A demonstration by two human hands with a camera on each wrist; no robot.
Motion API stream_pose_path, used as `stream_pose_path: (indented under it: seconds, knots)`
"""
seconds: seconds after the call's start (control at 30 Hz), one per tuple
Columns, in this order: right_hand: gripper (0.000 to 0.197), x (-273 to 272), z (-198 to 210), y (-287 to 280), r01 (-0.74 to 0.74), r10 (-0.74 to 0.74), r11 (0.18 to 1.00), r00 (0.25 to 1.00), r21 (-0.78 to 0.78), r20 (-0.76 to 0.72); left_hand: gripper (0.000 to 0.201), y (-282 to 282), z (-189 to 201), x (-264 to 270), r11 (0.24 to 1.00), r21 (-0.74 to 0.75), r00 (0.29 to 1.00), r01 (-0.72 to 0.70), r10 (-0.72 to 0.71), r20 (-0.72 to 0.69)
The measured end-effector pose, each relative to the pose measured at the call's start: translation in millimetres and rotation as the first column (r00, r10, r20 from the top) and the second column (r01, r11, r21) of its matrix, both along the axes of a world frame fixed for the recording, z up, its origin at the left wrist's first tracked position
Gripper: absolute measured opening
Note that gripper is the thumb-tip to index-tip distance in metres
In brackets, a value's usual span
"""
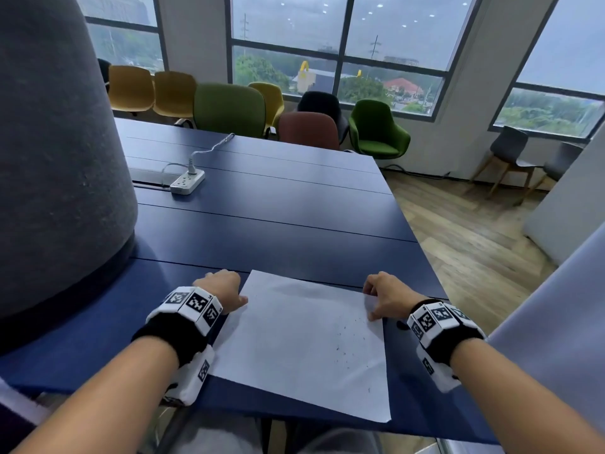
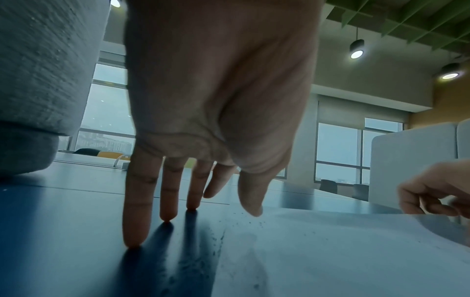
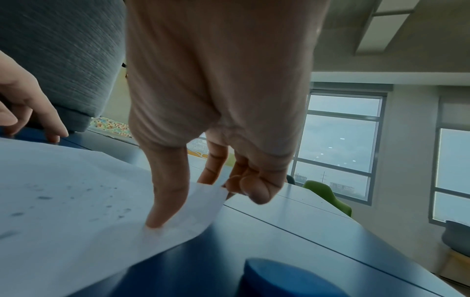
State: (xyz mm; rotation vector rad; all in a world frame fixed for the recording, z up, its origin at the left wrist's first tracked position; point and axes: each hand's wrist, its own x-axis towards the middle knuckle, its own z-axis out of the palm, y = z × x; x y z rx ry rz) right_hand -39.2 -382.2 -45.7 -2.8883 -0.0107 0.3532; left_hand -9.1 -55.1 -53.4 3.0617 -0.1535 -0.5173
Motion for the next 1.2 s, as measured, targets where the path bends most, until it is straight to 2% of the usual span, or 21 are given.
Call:
stream_pose_path:
  seconds: [0.13, 0.4, 0.57, 0.63, 0.73, 0.83, 0.9, 1.03, 1.2]
  knots:
    - [0.023, -2.4, 0.9, -1.4, 0.015, -0.016, 0.999, 0.998, 0.029, 0.059, 0.042, -1.5, -4.0, 4.1, 0.999, -0.024, 0.998, -0.049, 0.05, 0.043]
    - [0.018, -3.2, 15.1, 5.3, 0.035, -0.069, 0.993, 0.951, 0.116, 0.301, 0.042, 9.2, -11.9, 11.1, 0.972, -0.187, 0.984, -0.139, 0.157, 0.087]
    - [0.02, -4.4, 26.8, 7.8, 0.025, -0.069, 0.993, 0.912, 0.114, 0.405, 0.023, 8.3, -7.0, 12.8, 0.914, -0.383, 0.979, -0.131, 0.18, 0.095]
    - [0.021, -4.1, 33.6, 7.4, 0.01, -0.069, 0.991, 0.889, 0.132, 0.452, 0.023, 8.5, -5.8, 15.0, 0.855, -0.5, 0.963, -0.138, 0.234, 0.135]
    - [0.024, -5.9, 45.7, 6.7, -0.018, -0.068, 0.987, 0.856, 0.161, 0.513, 0.018, 8.4, 1.8, 13.5, 0.719, -0.685, 0.907, -0.113, 0.357, 0.225]
    - [0.021, -10.5, 59.8, 7.1, -0.047, -0.061, 0.983, 0.827, 0.177, 0.558, 0.018, 7.0, 18.2, 5.7, 0.53, -0.847, 0.862, -0.051, 0.452, 0.23]
    - [0.019, -15.0, 70.6, 8.6, -0.061, -0.052, 0.983, 0.817, 0.175, 0.575, 0.019, 6.4, 31.7, -1.8, 0.467, -0.884, 0.841, 0.034, 0.464, 0.278]
    - [0.021, -24.5, 95.0, 16.5, -0.1, -0.02, 0.98, 0.813, 0.174, 0.582, 0.02, 11.8, 54.4, -13.4, 0.413, -0.896, 0.807, 0.161, 0.468, 0.36]
    - [0.021, -36.0, 127.1, 30.1, -0.157, 0.043, 0.981, 0.739, 0.11, 0.672, 0.022, 20.6, 77.0, -18.5, 0.258, -0.929, 0.763, 0.264, 0.534, 0.365]
